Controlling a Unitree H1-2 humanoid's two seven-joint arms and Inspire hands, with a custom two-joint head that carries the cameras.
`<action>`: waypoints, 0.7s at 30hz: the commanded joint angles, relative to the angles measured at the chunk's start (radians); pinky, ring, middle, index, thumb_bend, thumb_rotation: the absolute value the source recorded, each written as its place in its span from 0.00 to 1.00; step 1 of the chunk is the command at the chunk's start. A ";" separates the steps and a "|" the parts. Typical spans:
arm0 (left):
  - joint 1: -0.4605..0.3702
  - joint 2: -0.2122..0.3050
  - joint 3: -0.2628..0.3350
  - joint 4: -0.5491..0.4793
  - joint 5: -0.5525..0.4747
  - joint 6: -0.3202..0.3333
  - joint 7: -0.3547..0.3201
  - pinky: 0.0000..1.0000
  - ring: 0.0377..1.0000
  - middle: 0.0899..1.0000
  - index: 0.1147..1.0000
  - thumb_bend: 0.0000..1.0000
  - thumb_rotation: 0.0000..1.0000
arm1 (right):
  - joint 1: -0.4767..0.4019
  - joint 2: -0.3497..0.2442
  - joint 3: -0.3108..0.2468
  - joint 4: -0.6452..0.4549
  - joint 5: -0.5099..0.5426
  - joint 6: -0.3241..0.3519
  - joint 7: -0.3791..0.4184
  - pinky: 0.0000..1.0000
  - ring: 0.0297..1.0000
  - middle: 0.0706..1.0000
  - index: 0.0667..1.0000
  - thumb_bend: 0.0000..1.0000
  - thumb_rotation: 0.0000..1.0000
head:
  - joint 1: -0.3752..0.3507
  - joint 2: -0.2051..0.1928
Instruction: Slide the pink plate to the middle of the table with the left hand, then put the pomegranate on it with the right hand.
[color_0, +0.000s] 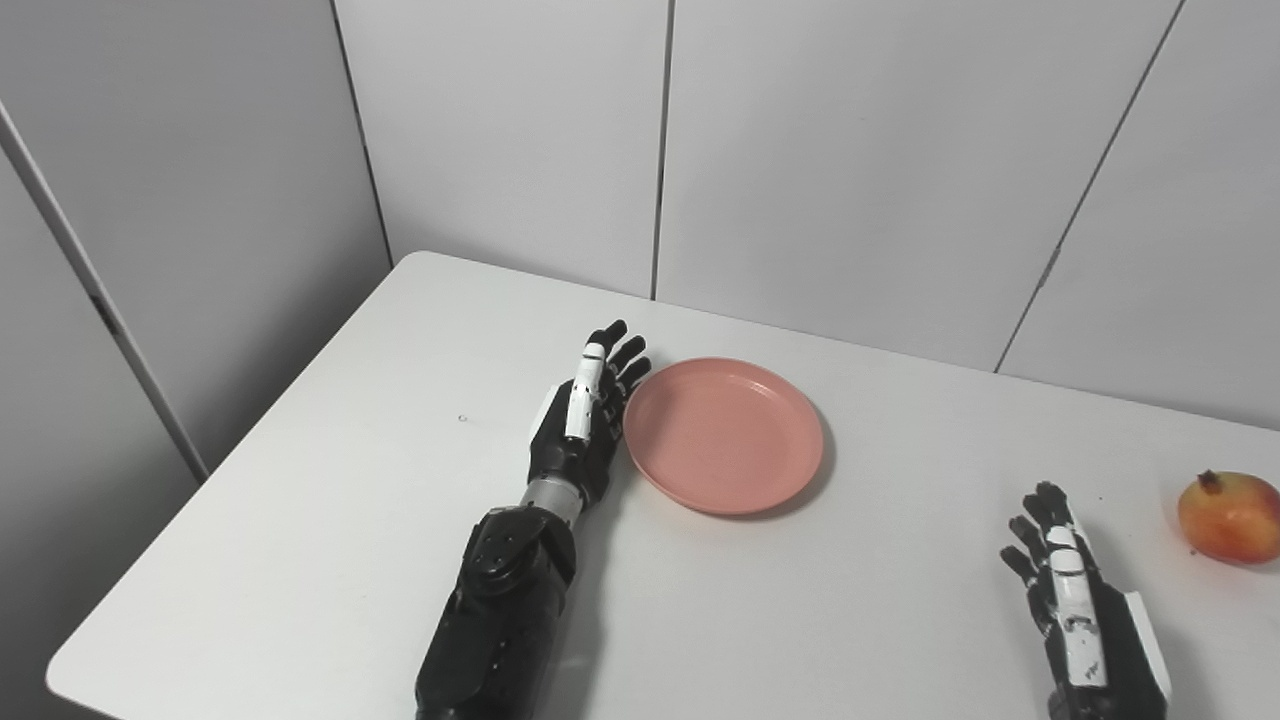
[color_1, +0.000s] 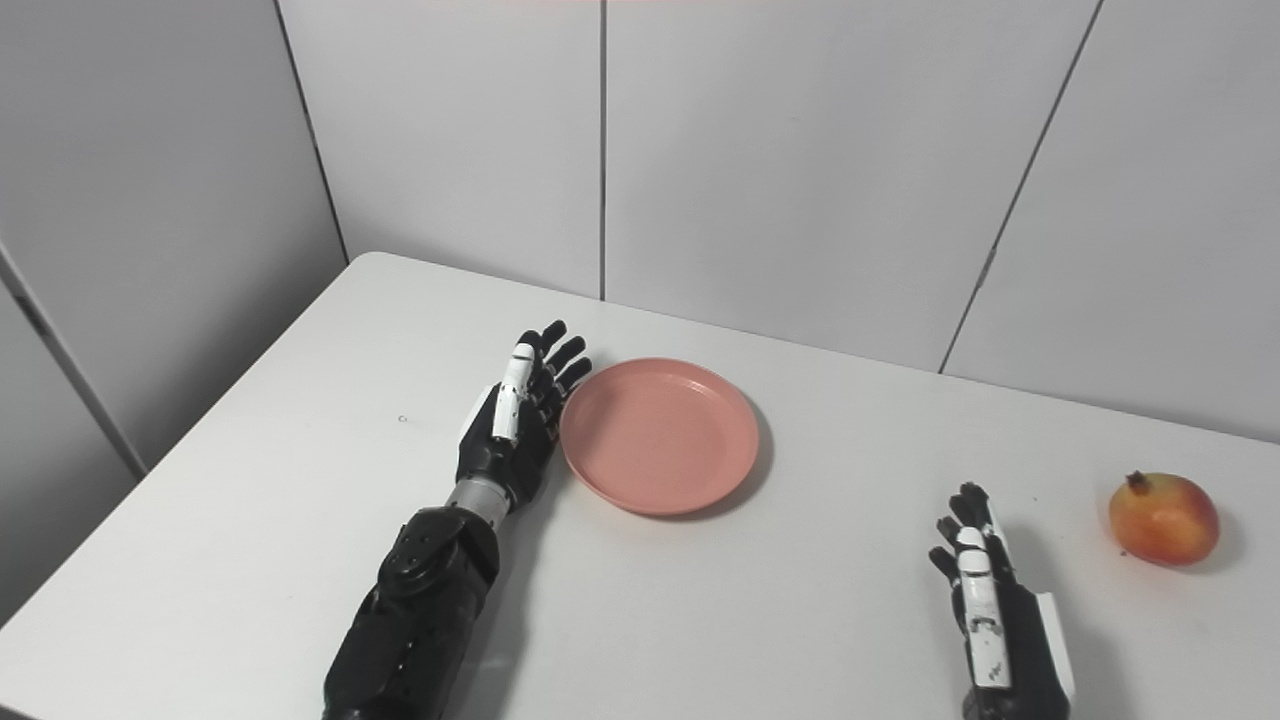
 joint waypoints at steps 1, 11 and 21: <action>-0.020 -0.018 -0.019 -0.010 0.019 0.027 -0.002 0.94 0.93 0.93 0.92 0.39 1.00 | -0.023 0.006 -0.003 -0.031 -0.006 -0.038 -0.008 0.91 0.94 0.95 0.95 0.16 1.00 | -0.004 0.003; -0.001 -0.052 -0.073 -0.022 0.044 0.053 -0.029 0.94 0.93 0.93 0.93 0.39 1.00 | -0.022 0.014 -0.006 -0.039 -0.009 -0.029 -0.012 0.91 0.94 0.95 0.95 0.17 1.00 | -0.025 0.012; 0.031 -0.065 -0.117 -0.034 0.048 0.060 -0.075 0.93 0.93 0.94 0.93 0.41 1.00 | -0.028 0.028 -0.009 -0.052 -0.027 -0.009 -0.029 0.93 0.95 0.95 0.95 0.19 1.00 | -0.073 0.030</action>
